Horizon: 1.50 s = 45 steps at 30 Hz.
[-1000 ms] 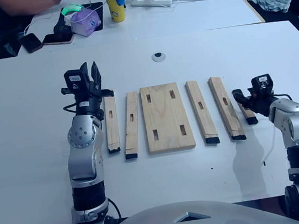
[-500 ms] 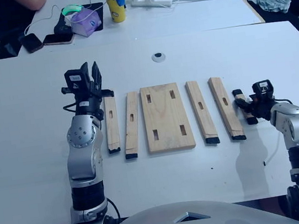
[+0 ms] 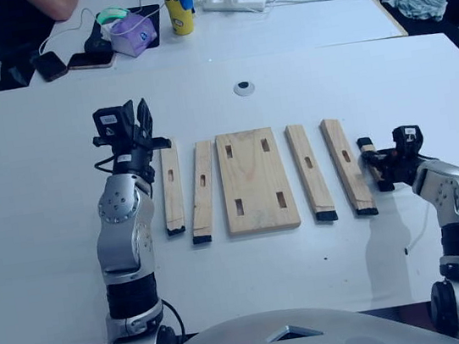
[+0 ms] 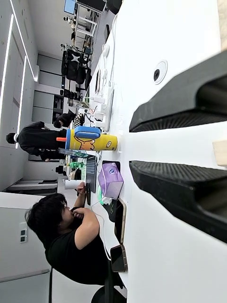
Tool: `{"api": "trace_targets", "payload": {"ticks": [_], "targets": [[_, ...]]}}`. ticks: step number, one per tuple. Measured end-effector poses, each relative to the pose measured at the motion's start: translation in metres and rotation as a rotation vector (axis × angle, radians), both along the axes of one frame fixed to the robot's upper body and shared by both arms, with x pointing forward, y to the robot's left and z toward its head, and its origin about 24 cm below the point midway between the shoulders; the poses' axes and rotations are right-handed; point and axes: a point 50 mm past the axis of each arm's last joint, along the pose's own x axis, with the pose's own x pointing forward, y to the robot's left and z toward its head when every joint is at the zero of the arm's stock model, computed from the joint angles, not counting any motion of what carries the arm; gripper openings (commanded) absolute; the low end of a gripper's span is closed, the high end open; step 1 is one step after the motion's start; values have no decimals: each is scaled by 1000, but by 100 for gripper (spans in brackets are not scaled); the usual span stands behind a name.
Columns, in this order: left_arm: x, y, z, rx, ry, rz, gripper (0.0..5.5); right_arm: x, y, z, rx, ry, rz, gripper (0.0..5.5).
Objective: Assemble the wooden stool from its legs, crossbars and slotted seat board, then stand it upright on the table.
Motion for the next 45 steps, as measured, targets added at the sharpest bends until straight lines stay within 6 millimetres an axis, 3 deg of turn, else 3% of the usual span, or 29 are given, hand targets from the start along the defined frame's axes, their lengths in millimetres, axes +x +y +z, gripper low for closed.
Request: {"api": "trace_targets", "payload": {"ticks": [4, 6, 8, 9, 10, 12, 14, 16, 20, 33, 45], "targets": [[3, 0, -2, -82, 32, -25, 112, 10, 11, 8, -57, -148, 17, 132], [6, -1, -1, -146, 57, -55, 130, 27, 34, 40, -65, -361, 93, 132], [9, -6, 2, -200, 65, -110, 149, 44, 79, 85, -38, -620, 255, 132], [10, -9, 4, -228, 67, -136, 161, 47, 100, 96, -16, -689, 336, 132], [10, -13, 5, -266, 73, -170, 171, 46, 120, 101, 6, -731, 414, 132], [9, -24, 12, -374, 76, -249, 194, 40, 157, 92, 74, -729, 554, 132], [8, -31, 20, -484, 87, -332, 220, 30, 171, 77, 107, -686, 607, 132], [8, -40, 33, -590, 84, -420, 252, 24, 174, 67, 124, -658, 612, 132], [7, -47, 42, -677, 135, -510, 296, 22, 174, 69, 125, -680, 611, 132], [4, -58, 17, -662, 355, -504, 298, 16, 194, 75, 176, -726, 697, 132], [0, -70, 17, -672, 388, -563, 285, 10, 204, 69, 205, -708, 741, 132]]}}
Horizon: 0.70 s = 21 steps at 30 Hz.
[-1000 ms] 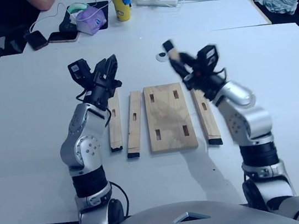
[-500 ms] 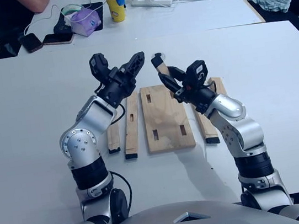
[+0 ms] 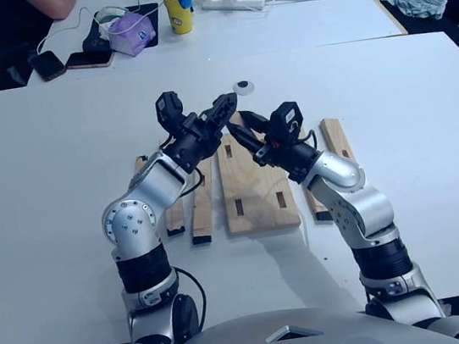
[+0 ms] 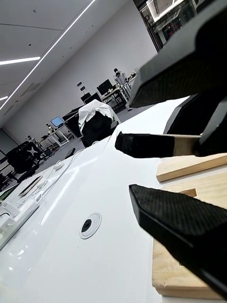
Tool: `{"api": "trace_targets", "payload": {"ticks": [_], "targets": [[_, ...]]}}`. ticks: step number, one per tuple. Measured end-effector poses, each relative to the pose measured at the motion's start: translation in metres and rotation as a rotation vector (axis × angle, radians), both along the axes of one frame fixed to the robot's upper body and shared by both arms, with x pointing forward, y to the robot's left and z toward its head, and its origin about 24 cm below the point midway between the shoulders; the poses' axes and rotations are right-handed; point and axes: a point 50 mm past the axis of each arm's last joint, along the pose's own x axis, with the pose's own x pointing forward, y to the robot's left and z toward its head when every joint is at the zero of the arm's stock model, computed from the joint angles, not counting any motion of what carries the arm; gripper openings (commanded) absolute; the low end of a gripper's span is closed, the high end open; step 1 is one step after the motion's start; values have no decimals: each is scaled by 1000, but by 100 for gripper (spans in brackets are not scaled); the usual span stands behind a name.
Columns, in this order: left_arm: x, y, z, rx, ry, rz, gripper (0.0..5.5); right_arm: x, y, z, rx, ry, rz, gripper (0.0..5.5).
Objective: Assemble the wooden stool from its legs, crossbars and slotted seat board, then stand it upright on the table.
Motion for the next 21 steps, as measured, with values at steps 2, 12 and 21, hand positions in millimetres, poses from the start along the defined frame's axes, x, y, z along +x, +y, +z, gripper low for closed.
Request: {"api": "trace_targets", "payload": {"ticks": [2, 12, 21], "targets": [[0, 0, 0, 1, 1, 4, 264, 0, 0, 0, 0, -1, 1, 132], [0, -1, -1, -1, 5, 7, 117, 0, 0, 0, 1, -4, 9, 132], [-1, -3, -1, -2, 3, 2, 52, 0, 0, 0, 2, -2, 9, 132]]}}
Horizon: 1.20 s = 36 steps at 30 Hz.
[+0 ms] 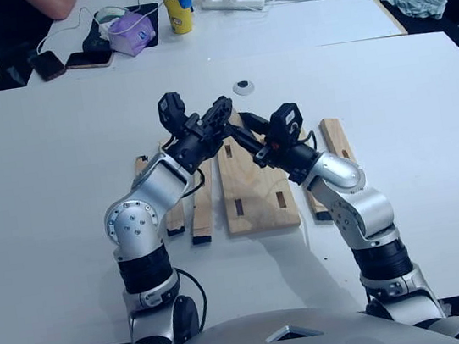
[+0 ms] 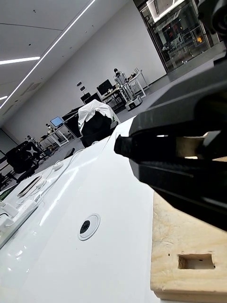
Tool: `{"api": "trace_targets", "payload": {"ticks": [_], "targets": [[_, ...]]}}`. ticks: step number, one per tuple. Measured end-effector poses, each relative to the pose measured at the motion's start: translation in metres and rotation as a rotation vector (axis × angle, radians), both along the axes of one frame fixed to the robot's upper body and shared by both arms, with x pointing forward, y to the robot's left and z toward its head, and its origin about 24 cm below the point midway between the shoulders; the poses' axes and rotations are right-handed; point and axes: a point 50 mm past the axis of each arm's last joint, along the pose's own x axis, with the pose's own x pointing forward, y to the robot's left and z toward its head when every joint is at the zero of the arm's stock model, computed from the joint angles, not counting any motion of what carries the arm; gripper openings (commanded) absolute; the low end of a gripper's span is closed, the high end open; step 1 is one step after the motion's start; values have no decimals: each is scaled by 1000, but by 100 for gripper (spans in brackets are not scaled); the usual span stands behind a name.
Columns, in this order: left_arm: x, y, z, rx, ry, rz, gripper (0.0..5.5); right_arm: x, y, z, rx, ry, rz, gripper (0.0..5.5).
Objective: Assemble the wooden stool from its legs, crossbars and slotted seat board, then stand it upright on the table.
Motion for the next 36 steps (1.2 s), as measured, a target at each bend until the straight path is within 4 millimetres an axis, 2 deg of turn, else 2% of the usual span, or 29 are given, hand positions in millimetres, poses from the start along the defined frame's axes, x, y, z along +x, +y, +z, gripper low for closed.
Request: {"api": "trace_targets", "payload": {"ticks": [3, 4, 6, 9, 12, 16, 19, 22, 25, 29, 36], "targets": [[0, 2, -1, 1, 1, 10, 51, 0, 0, 0, 3, 4, 2, 132], [0, 2, -2, 1, 0, 11, 50, 0, 0, 0, 7, 7, 4, 168], [1, 2, -2, 7, -6, 20, 45, 0, 0, 0, 10, 8, 4, 192], [4, 9, -5, 42, -11, 82, 44, -1, -1, -2, -1, 13, -2, 196], [7, 19, -7, 102, -32, 155, 44, -4, -9, -11, -46, 49, -17, 196], [11, 35, -2, 135, -90, 281, 44, -20, -33, -37, -130, 162, -31, 196], [-3, 50, -5, 189, -137, 381, 44, -23, -50, -44, -144, 205, -83, 196], [-25, 58, -25, 232, -90, 432, 44, -17, -57, -42, -125, 205, -145, 196], [-36, 60, -35, 243, -65, 473, 44, -13, -57, -41, -97, 203, -174, 196], [-34, 63, -32, 245, -116, 536, 44, -12, -56, -42, -86, 212, -170, 196], [-31, 66, -40, 244, -109, 578, 44, -6, -51, -38, -87, 207, -135, 196]]}}
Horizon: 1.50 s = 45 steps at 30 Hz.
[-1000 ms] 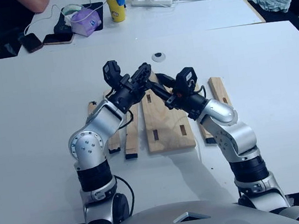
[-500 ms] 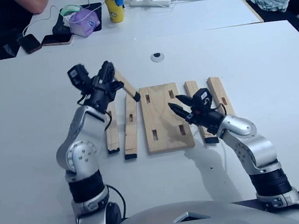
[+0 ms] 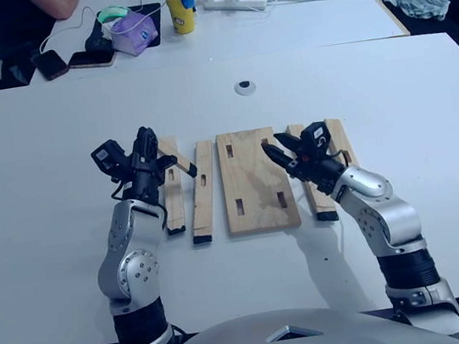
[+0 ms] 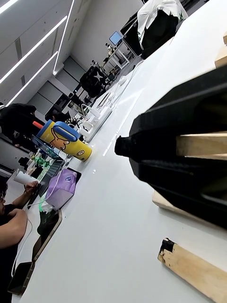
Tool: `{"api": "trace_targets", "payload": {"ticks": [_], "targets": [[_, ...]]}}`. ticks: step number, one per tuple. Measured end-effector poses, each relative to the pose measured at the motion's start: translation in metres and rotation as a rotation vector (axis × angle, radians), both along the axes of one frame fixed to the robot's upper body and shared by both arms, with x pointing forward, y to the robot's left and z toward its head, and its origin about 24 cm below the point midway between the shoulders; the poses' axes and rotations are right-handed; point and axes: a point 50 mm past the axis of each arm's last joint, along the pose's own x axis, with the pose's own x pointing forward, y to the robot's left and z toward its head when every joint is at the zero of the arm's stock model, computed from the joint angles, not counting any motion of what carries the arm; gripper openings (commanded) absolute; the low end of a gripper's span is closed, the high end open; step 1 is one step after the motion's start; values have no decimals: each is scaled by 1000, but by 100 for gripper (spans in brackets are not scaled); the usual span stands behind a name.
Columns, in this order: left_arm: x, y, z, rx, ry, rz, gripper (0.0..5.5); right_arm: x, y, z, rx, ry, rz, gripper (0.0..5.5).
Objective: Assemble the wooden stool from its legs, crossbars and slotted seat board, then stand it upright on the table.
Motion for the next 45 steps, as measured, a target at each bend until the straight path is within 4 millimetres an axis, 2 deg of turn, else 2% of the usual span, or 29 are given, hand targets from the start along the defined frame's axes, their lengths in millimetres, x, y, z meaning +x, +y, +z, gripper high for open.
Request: {"api": "trace_targets", "payload": {"ticks": [6, 15, 25, 30, 36, 45], "targets": [[-3, -2, -12, -21, 33, -1, 44, 3, 3, -2, -7, 19, 37, 196], [-3, -11, -20, -41, 35, -40, 44, 6, 7, -3, -10, 25, 66, 196], [0, -11, -25, -15, 23, -20, 44, 8, 10, 1, -10, 12, 79, 196], [1, -26, -22, 109, 1, -57, 44, 8, 13, 1, -10, 9, 85, 196], [5, -52, -17, 382, -29, -61, 44, 6, 16, 7, -12, -10, 93, 196], [-1, -52, -22, 488, -19, -10, 44, -5, 22, 7, -46, -11, 101, 196]]}}
